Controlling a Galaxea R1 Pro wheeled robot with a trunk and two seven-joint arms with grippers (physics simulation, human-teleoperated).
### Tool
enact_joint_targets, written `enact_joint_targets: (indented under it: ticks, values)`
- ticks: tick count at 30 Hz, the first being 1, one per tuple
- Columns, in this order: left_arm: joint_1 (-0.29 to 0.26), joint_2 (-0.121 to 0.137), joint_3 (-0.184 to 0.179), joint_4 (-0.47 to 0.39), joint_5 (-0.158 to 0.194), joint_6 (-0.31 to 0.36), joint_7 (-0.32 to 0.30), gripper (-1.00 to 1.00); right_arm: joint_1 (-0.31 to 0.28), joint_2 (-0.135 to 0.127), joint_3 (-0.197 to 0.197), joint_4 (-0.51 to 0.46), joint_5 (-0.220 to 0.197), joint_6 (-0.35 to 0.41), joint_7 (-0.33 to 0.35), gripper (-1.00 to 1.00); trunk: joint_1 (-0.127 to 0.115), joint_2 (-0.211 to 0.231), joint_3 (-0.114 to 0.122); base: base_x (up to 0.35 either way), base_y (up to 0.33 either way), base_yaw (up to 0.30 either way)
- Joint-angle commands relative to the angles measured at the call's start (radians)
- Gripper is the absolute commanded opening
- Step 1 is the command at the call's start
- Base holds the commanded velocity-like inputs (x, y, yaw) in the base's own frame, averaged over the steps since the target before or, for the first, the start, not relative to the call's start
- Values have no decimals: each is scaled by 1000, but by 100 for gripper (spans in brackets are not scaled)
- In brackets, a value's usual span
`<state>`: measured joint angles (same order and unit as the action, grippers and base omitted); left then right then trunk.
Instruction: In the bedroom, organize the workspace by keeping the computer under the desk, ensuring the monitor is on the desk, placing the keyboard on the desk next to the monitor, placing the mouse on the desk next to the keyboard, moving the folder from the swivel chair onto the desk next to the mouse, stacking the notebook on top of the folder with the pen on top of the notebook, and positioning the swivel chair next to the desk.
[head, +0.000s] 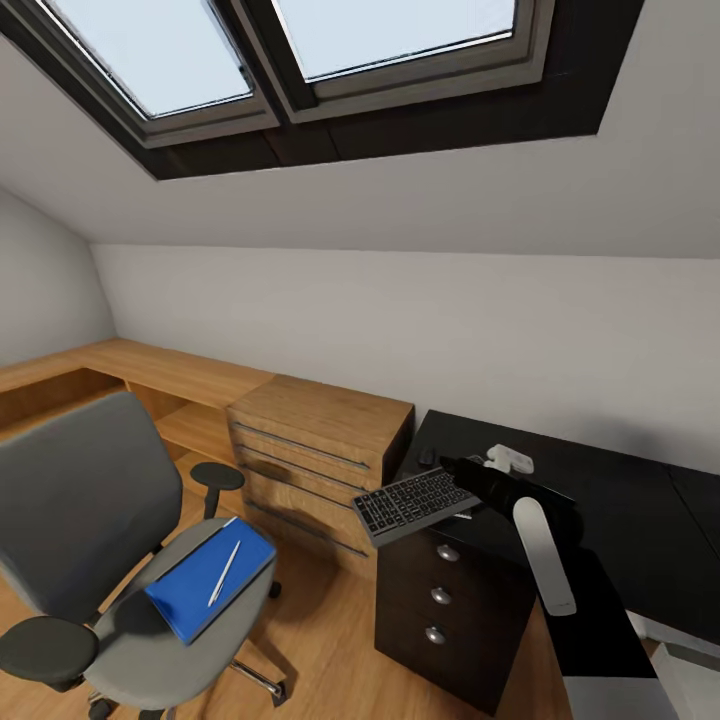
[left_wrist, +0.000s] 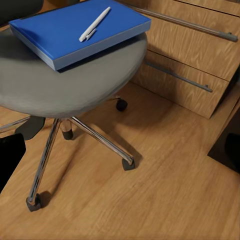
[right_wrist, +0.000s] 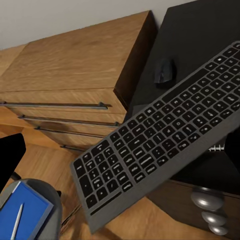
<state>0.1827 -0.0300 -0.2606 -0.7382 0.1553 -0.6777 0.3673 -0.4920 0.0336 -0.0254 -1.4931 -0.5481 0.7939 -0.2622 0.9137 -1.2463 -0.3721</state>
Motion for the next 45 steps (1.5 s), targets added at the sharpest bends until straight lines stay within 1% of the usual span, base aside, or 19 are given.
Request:
enact_joint_targets:
  ticks: [1,11,14,18,19,21,26,27,30,35,45]
  values:
    - [0,1,-5,-1,7,-2,4,100,-1,1,0,-1,-10,4,-9,100,0,-1,-1,-2,0,0]
    - [0,1,-5,0,7,-2,4,100,1,2,3,1,-10,2,-8,100,0,-1,-1,-1,0,0]
    - [0,1,-5,13,7,-2,2,100,1,3,7,2,-10,1,-8,100,0,-1,-1,-104,21,0]
    - [0,1,-7,21,7,-2,1,100,4,3,28,2,-10,-1,-8,100,0,-1,-1,-231,87,0]
    - [0,1,-7,24,7,-2,0,100,5,3,42,4,-10,-2,-8,100,0,-1,-1,-195,72,0]
    - [0,1,-7,25,7,-2,0,100,5,3,49,5,-10,-4,-8,100,0,-1,-1,-128,47,0]
    - [0,1,-8,36,6,-1,-2,100,6,2,55,6,-9,-5,-6,100,0,-1,-1,9,12,0]
    - [0,1,-10,52,1,-3,-2,100,6,2,56,4,-9,-5,-4,100,0,-1,-1,233,2,0]
    - [0,1,-11,62,-6,-3,-2,100,6,3,58,5,-9,-5,-5,100,0,-1,-1,277,1,16]
    - [0,0,-11,64,-8,-3,-2,100,6,3,62,6,-9,-7,-7,100,0,-1,-1,180,0,139]
    - [0,-2,-20,65,-9,-4,0,100,6,3,68,7,-9,-8,-8,100,0,-1,-2,24,0,247]
